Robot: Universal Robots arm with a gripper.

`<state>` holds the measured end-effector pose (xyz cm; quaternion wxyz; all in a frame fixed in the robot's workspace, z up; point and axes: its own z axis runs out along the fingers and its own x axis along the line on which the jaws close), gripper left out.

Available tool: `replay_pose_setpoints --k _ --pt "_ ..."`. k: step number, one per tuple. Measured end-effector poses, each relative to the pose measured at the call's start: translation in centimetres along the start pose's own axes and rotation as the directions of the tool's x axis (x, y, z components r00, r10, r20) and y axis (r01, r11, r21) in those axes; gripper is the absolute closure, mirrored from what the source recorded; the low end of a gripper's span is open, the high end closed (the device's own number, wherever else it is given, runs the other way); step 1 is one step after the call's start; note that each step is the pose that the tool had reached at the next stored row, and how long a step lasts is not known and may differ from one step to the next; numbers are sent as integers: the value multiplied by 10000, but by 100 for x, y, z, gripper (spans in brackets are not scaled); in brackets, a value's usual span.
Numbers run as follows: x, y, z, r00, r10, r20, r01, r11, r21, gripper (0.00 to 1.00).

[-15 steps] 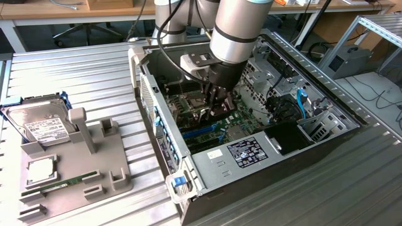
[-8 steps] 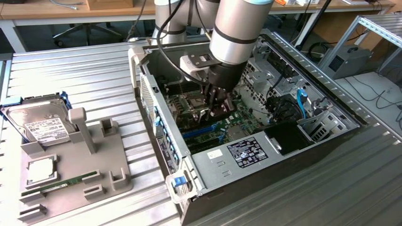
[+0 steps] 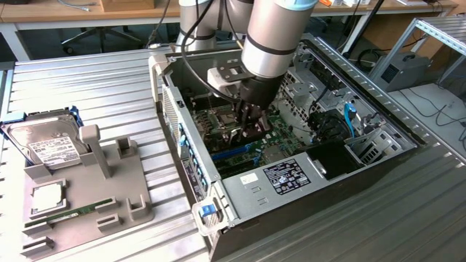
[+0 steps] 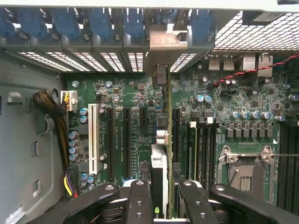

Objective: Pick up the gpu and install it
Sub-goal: 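Insert the gpu into the slot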

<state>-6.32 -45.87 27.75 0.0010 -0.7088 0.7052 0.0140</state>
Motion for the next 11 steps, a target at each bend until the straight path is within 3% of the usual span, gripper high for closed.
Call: replay_pose_setpoints --k 11 --pt "0 35 4 10000 -1 1 1 10000 0 73"
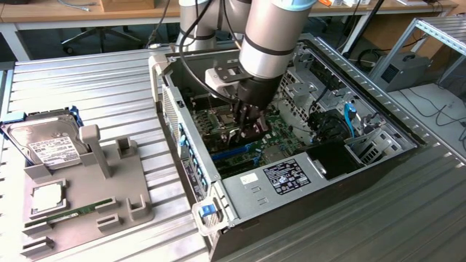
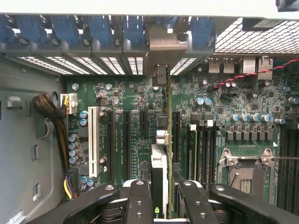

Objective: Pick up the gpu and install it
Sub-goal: 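Insert the gpu into the slot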

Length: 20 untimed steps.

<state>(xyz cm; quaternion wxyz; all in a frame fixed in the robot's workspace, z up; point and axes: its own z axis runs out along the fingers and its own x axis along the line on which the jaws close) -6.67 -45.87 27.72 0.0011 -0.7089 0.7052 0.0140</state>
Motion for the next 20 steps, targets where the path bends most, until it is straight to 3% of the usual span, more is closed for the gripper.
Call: replay_pose_setpoints --k 20 --pt "0 32 27 10000 0 1 0 10000 31 73"
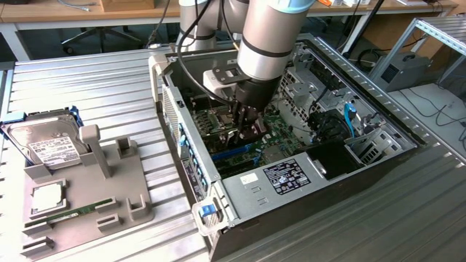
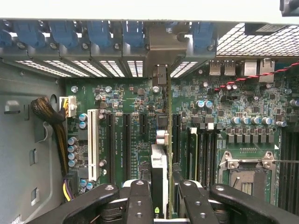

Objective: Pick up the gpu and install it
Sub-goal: 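Insert the gpu into the slot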

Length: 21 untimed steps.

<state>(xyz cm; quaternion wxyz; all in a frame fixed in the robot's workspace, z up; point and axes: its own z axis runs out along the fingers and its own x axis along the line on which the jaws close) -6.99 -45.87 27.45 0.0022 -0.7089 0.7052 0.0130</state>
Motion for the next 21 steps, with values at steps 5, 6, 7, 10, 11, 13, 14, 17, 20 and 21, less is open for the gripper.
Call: replay_pose_setpoints --k 5,6,7,10,11,13,14,17,20,21 --pt "0 6 0 10000 -2 -1 2 10000 52 73" --pt "0 9 0 10000 -1 -1 1 10000 53 73" --pt "0 13 0 10000 0 -1 0 10000 55 73" --pt "0 16 -1 10000 -3 -2 3 10000 60 73" --pt "1 16 -1 10000 -3 -2 3 10000 60 73" --pt "0 21 0 10000 -1 -1 1 10000 62 73" --pt "0 24 0 10000 -1 -1 1 10000 65 73" --pt "0 27 0 10000 -3 -1 3 10000 67 73" --pt "1 28 3 10000 -2 0 2 10000 74 73" --pt "1 28 4 10000 -2 -1 2 10000 87 73"
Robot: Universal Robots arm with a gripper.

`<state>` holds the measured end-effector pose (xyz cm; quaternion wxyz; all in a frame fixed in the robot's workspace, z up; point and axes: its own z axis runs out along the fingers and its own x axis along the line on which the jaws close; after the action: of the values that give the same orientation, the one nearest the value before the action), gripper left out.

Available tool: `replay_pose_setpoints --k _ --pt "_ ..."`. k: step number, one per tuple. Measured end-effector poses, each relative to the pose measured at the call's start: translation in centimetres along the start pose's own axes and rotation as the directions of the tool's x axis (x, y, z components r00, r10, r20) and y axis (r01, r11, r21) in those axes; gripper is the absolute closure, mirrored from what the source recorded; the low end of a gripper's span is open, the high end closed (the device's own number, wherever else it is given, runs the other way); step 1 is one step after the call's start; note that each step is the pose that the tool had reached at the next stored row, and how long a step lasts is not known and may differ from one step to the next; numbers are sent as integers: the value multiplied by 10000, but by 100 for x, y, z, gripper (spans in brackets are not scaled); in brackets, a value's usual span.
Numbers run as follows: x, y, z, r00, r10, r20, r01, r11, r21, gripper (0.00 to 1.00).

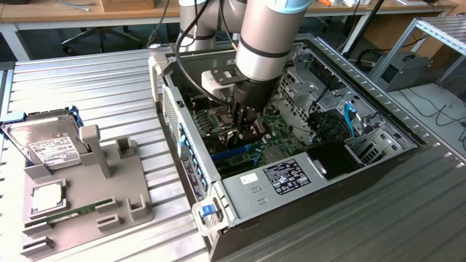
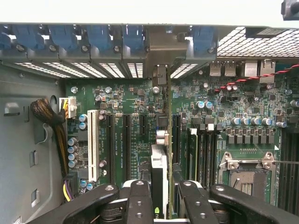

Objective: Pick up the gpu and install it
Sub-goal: 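Insert the gpu into the slot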

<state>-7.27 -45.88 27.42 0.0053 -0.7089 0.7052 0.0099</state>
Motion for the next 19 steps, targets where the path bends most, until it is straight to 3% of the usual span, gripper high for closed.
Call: replay_pose_setpoints --k 4,8,19 --pt "-1 4 1 10000 -1 2 1 10000 16 73" --pt "-1 22 2 10000 -3 10 3 10000 98 73" --pt "7 23 32 10000 0 8 0 10000 100 73"
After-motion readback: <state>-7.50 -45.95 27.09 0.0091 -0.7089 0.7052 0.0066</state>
